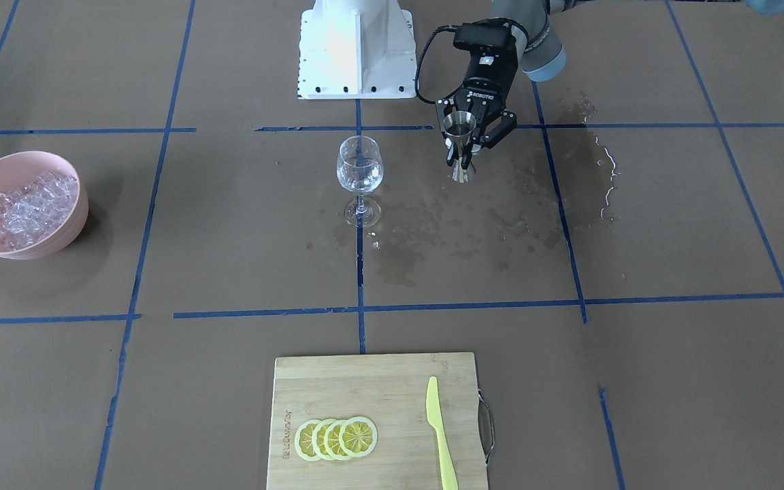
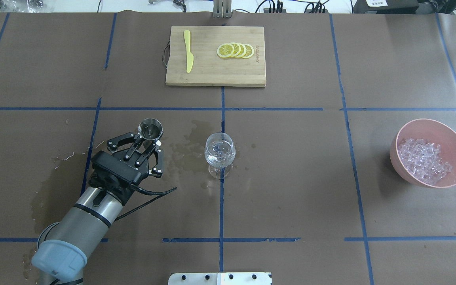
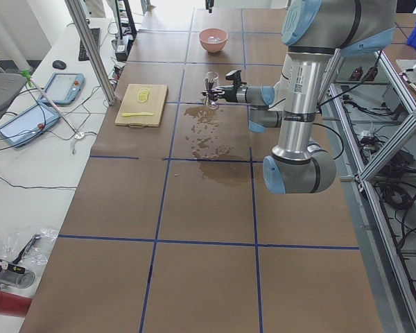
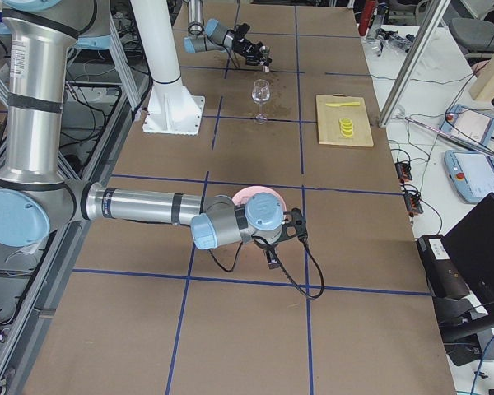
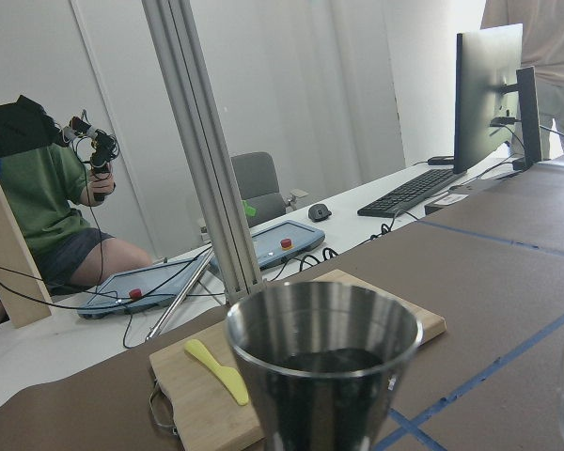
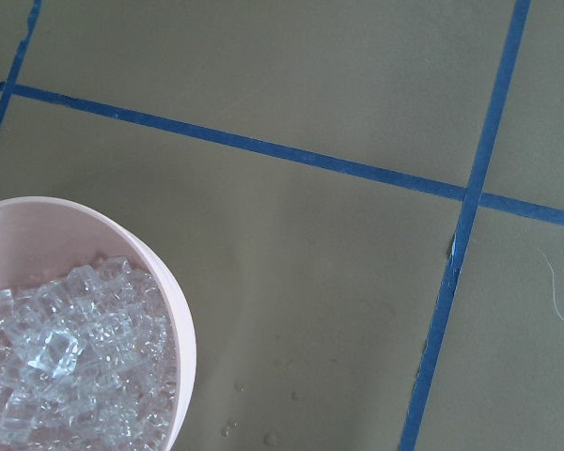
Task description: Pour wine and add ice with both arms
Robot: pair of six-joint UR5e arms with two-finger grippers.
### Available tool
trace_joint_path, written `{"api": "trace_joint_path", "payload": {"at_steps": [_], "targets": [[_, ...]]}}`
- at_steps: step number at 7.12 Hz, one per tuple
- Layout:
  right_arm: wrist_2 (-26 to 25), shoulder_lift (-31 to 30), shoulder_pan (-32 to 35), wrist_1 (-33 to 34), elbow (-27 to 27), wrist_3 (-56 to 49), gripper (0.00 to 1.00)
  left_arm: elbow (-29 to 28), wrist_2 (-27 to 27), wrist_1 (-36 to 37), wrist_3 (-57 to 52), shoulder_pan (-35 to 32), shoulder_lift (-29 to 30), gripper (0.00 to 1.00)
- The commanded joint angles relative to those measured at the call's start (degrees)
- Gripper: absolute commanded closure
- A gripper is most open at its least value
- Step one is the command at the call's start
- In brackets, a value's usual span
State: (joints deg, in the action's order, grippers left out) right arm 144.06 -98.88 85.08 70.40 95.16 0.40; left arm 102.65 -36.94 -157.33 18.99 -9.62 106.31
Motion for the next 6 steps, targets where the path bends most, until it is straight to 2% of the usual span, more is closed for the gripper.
{"api": "trace_joint_path", "payload": {"at_steps": [1,2,3,4,5,6], "targets": [[0.0,0.0,-0.2,0.0,-0.1,0.0,0.0,1.7,0.1,9.3,-7.6,0.1,3.3,1.0],[0.0,0.0,-0.2,0.0,-0.2,0.0,0.0,2.3,0.2,9.8,-11.6,0.6,3.7,1.0],[0.0,0.0,-0.2,0.1,-0.2,0.0,0.0,1.7,0.2,12.7,-12.0,0.6,6.6,1.0],[0.0,-0.1,-0.2,0.1,-0.3,0.0,0.0,3.9,0.2,24.2,-12.0,0.6,8.5,1.0],[0.0,-0.1,-0.2,0.2,-0.4,0.0,0.0,5.3,0.2,29.7,-12.2,0.7,8.7,1.0],[-0.1,-0.1,-0.2,0.1,-0.8,0.0,0.0,4.8,0.3,31.1,-16.5,0.7,8.7,1.0]]}}
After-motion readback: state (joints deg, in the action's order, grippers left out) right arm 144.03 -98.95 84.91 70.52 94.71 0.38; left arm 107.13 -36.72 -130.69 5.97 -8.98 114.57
